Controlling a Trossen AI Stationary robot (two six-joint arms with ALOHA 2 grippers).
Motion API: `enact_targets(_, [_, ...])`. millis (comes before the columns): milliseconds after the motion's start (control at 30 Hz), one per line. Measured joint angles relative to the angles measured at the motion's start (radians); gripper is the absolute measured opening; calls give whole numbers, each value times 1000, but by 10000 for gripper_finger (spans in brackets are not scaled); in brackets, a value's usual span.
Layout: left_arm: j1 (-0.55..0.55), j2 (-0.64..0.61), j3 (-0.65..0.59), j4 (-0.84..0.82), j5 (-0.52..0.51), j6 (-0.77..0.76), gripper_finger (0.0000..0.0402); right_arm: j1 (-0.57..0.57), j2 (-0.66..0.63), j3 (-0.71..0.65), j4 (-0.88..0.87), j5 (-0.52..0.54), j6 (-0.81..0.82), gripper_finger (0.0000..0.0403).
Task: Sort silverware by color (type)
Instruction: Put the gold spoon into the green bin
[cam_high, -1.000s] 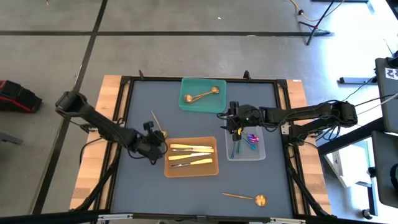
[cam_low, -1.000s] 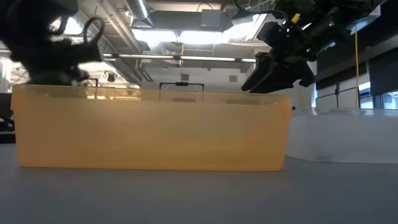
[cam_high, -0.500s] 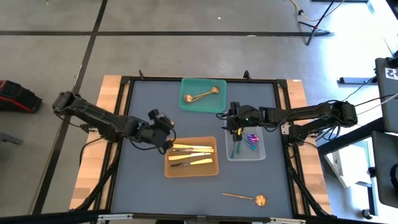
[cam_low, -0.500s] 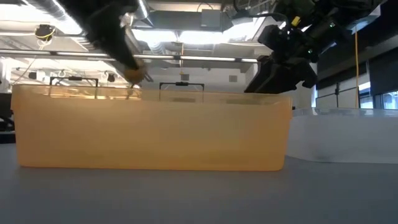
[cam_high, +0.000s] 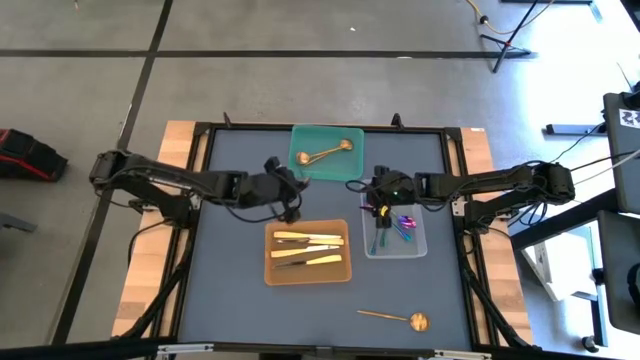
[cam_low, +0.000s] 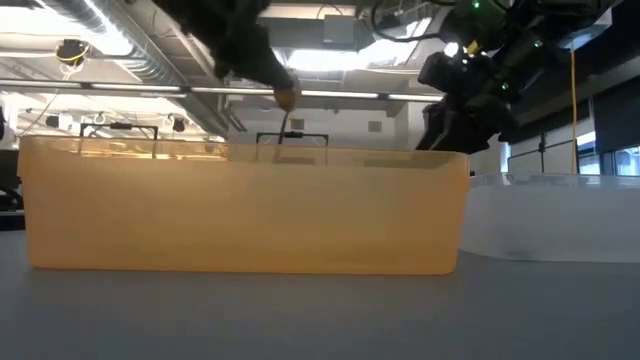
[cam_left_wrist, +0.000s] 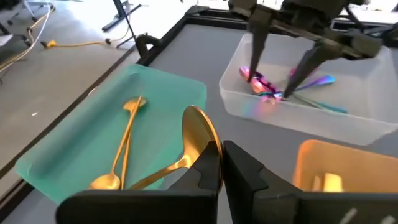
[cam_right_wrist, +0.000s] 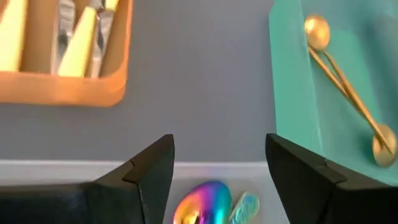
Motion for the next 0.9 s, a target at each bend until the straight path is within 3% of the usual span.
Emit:
enact_targets(433, [208, 141, 0, 210, 38, 87, 6, 0, 0, 0, -37, 26, 9, 239])
enact_targets(633, [266, 238, 0, 271, 67, 134, 10, 0, 0, 0, -42, 90, 2, 239])
enact_targets(900, [315, 297, 0, 323, 151, 154, 89, 0, 0, 0, -26, 110, -27, 239])
